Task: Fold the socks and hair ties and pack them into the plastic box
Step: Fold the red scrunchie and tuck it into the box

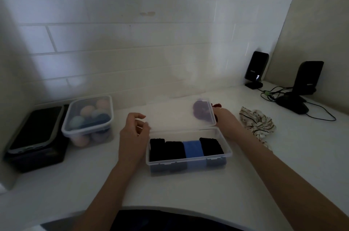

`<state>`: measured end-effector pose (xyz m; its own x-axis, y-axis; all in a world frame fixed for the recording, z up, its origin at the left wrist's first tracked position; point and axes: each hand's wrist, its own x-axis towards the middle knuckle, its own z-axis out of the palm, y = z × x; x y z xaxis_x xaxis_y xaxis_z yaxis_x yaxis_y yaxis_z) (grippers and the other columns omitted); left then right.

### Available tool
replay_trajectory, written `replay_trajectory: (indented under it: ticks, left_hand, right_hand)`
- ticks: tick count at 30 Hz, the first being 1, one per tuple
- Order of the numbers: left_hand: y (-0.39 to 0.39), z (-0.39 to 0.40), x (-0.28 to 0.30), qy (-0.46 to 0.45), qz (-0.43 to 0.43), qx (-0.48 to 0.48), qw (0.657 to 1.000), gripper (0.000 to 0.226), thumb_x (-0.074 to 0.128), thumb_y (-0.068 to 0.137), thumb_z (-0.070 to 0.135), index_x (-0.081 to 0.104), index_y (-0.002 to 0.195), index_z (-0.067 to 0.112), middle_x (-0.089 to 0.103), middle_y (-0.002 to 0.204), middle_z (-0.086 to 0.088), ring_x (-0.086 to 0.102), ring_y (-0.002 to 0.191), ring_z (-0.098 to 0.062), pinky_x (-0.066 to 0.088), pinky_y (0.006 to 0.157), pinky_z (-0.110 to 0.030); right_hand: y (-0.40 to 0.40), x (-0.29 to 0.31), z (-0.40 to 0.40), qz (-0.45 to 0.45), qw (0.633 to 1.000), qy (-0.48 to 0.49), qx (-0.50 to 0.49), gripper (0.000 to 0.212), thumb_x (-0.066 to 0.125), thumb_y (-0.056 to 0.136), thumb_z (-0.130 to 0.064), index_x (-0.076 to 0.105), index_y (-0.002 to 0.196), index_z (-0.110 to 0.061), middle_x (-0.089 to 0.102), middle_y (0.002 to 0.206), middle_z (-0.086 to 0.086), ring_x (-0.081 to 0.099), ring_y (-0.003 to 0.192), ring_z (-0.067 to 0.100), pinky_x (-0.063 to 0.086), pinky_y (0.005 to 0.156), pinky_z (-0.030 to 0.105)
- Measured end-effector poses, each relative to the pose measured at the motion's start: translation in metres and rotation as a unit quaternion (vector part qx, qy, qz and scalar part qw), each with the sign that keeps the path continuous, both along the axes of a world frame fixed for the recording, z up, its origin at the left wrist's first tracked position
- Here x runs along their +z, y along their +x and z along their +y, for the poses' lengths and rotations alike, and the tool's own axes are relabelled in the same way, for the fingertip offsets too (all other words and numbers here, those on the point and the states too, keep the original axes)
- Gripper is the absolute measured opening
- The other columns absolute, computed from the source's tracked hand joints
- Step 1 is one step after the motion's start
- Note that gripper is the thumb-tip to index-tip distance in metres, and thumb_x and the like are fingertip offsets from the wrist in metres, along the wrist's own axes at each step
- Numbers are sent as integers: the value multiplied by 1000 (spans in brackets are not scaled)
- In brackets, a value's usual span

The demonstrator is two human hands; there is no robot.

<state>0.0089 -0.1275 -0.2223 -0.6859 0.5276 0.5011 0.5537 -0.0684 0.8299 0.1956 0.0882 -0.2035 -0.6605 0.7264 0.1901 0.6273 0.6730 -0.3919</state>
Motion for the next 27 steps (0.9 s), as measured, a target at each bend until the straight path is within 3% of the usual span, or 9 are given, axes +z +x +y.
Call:
replay_trajectory:
  ticks: [5,9,13,16,19,21,24,25,27]
  left_hand:
    - [-2,0,-1,1,4,5,1000,20,54,86,10,49,94,28,65,75,-2,60,63,-16,43,55,-26]
    - [1,1,6,1,-1,16,1000,17,55,86,9,49,96,21,63,77,-4,61,70,-25,50,63,-35]
    - [14,-7,26,110,10,43,993,26,57,86,11,45,102,27,58,83,12,59,74,-4,45,63,-15]
    - [35,-12,48,124,74,-45,988,35,61,81,31,46,113,29,60,99,17,59,86,2,47,71,-9]
    - [60,-5,66,-24,85,-195,977,44,61,77,49,51,117,33,59,111,19,57,100,4,47,80,-11]
    - [72,2,69,-98,19,-273,957,27,65,80,40,60,105,34,66,102,16,63,92,1,48,75,-12]
    - [74,5,69,-62,-116,-292,947,11,60,86,16,70,89,19,74,83,5,70,79,-8,52,69,-15]
    - [70,5,71,-25,-206,-312,927,16,56,86,10,71,85,14,74,80,0,70,80,-13,54,70,-20]
    - [63,3,72,59,-384,-389,836,22,51,82,8,71,73,10,72,77,-6,69,79,-19,56,72,-26]
  right_hand:
    - [10,2,-5,35,998,39,-22,17,51,85,-12,64,94,-17,63,92,7,58,86,26,49,77,40]
    - [25,19,-24,233,968,84,-46,24,47,83,2,66,87,-13,57,91,2,53,82,15,43,74,26]
    - [37,50,-63,396,917,37,12,29,42,88,4,61,82,-17,64,90,8,63,67,13,50,55,23]
    - [37,70,-98,480,869,-73,95,23,40,93,3,58,90,-12,72,82,7,69,59,13,48,45,23]
    - [26,81,-120,485,855,-131,124,21,45,92,3,61,96,-9,68,76,-4,64,57,11,57,57,28]
    - [18,82,-129,497,845,-161,115,20,46,92,3,62,98,-8,65,78,3,62,57,13,58,62,33]
    - [18,75,-131,523,819,-221,77,17,48,92,2,61,100,-6,60,75,6,55,52,13,54,56,29]
    - [20,72,-130,528,809,-250,69,17,49,92,1,59,102,-7,58,74,7,52,51,13,50,55,28]
    - [23,66,-129,526,791,-306,61,19,49,92,-1,57,107,-9,56,74,6,51,52,13,47,55,29]
